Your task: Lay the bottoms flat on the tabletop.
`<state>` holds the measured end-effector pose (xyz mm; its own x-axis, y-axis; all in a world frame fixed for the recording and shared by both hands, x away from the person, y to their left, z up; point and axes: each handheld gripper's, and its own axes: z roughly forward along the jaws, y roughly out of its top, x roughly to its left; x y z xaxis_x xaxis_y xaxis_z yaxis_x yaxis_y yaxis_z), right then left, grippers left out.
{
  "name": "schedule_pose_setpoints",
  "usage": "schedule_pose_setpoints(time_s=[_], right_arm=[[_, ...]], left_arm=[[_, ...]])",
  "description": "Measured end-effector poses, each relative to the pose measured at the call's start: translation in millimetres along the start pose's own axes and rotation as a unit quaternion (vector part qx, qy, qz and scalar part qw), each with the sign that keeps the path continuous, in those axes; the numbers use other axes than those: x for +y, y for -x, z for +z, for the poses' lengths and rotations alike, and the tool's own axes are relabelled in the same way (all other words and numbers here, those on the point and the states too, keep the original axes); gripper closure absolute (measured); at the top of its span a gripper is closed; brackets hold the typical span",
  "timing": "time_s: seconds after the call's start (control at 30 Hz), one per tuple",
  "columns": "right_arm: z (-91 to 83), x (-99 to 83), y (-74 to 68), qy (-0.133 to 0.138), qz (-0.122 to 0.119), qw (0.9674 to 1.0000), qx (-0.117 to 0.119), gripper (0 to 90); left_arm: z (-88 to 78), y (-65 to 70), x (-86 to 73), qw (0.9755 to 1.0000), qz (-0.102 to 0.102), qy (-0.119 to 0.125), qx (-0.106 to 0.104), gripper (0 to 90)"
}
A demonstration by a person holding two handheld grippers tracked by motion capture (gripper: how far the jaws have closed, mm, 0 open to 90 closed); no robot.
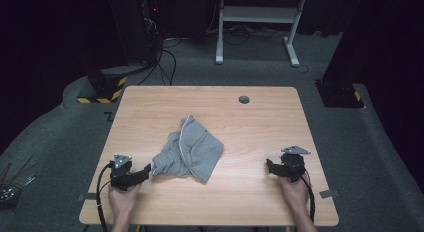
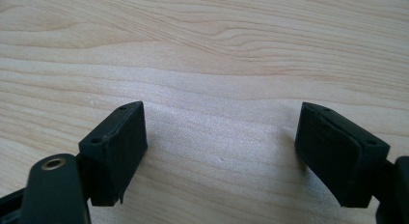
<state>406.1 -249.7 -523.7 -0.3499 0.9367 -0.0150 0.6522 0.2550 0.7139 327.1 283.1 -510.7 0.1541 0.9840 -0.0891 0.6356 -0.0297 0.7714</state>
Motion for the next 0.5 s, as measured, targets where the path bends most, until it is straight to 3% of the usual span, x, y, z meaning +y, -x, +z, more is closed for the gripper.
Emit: schedule_pose_setpoints(time_s=[0.2,0.5], right_arm=[[0.0,0.0,0.0,0.000,0.000,1.0000,0.000,18.8],[0.0,0.0,0.0,0.000,0.000,1.0000,0.000,18.8]], left_arm=[[-14.5,7.8,2.5,0.9997,0.010,0.016,-0.019,22.3],[-18.0,23.9,9.0,0.9987,0.025,0.021,-0.039,21.4]])
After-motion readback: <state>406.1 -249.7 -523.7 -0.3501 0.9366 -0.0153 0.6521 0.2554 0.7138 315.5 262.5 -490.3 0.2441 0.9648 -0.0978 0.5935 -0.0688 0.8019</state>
